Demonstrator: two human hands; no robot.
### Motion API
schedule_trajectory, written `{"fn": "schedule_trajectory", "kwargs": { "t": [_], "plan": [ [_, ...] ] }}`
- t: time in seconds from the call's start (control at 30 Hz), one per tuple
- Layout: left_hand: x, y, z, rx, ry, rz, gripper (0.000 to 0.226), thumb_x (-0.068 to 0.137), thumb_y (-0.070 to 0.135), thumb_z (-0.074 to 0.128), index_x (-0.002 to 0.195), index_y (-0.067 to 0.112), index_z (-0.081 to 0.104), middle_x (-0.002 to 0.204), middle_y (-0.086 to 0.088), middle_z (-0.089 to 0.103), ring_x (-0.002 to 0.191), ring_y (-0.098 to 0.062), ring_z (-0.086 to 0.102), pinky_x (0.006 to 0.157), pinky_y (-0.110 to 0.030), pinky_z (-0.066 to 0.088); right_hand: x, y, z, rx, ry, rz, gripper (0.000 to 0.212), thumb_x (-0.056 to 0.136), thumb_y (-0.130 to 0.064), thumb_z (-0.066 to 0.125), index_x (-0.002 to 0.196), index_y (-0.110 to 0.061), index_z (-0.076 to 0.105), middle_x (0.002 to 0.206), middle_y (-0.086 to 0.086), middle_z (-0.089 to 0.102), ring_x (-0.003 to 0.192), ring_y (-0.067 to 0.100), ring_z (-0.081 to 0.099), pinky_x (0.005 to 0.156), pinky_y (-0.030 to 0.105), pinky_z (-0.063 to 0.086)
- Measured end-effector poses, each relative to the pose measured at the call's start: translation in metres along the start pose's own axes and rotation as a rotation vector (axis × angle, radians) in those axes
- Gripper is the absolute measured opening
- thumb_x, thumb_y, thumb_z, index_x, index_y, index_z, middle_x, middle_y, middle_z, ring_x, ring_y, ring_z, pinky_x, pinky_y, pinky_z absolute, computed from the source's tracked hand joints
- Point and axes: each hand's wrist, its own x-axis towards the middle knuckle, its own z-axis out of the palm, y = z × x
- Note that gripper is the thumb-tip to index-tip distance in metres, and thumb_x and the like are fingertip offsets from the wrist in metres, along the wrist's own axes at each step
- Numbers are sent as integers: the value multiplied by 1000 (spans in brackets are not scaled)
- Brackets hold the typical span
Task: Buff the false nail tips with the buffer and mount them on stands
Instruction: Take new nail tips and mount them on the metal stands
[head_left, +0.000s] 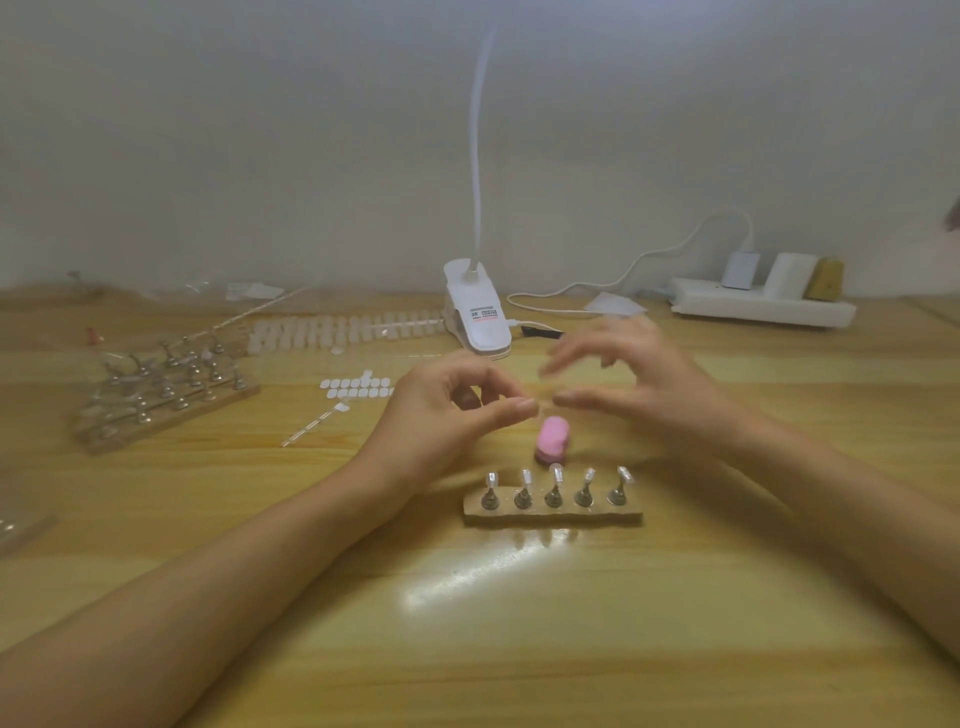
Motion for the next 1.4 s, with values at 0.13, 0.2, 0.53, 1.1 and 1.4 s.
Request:
{"fn": "schedule_trajectory", "kwargs": {
  "t": [0.13, 0.2, 0.53, 1.1, 1.4],
  "plan": [
    [3, 14, -1, -146, -79, -83, 10, 81, 31, 74, 78, 22, 74, 61, 16, 56, 50, 2, 39, 50, -12, 31, -1, -24, -1, 174, -7, -204, 29, 75, -18, 79, 101, -8, 74, 92, -1, 68, 78, 13, 68, 69, 32, 58],
    [3, 18, -3, -127, -101, -124, 15, 83, 36, 72, 84, 22, 75, 73, 5, 61, 54, 2, 39, 52, -17, 29, -5, -35, 5, 168, 66, -198, 20, 74, -14, 80, 93, -8, 75, 83, -1, 72, 77, 11, 71, 64, 36, 60],
    [5, 29, -10, 140, -307, -94, 53, 74, 68, 48, 105, 27, 60, 88, 16, 68, 69, 9, 56, 58, -5, 40, -68, -44, 18, 166, 274, 88, 19, 62, -41, 81, 74, -27, 75, 74, -22, 69, 74, -4, 54, 62, 10, 39],
    [-13, 16, -3, 458, -549, 43, 42, 80, 32, 77, 112, 36, 49, 95, 17, 58, 76, 0, 55, 66, -15, 43, -73, -35, 33, 274, 236, 259, 16, 67, -26, 88, 70, -22, 72, 73, -15, 68, 75, 10, 44, 72, 32, 41],
    [30, 25, -35, 433, -317, -11, 11, 89, 43, 63, 87, 35, 71, 84, 18, 67, 69, 4, 60, 68, -19, 45, -37, -13, -16, 225, 170, 274, 12, 86, -40, 69, 90, -35, 79, 83, -16, 72, 70, -1, 56, 62, 8, 40]
  ]
}}
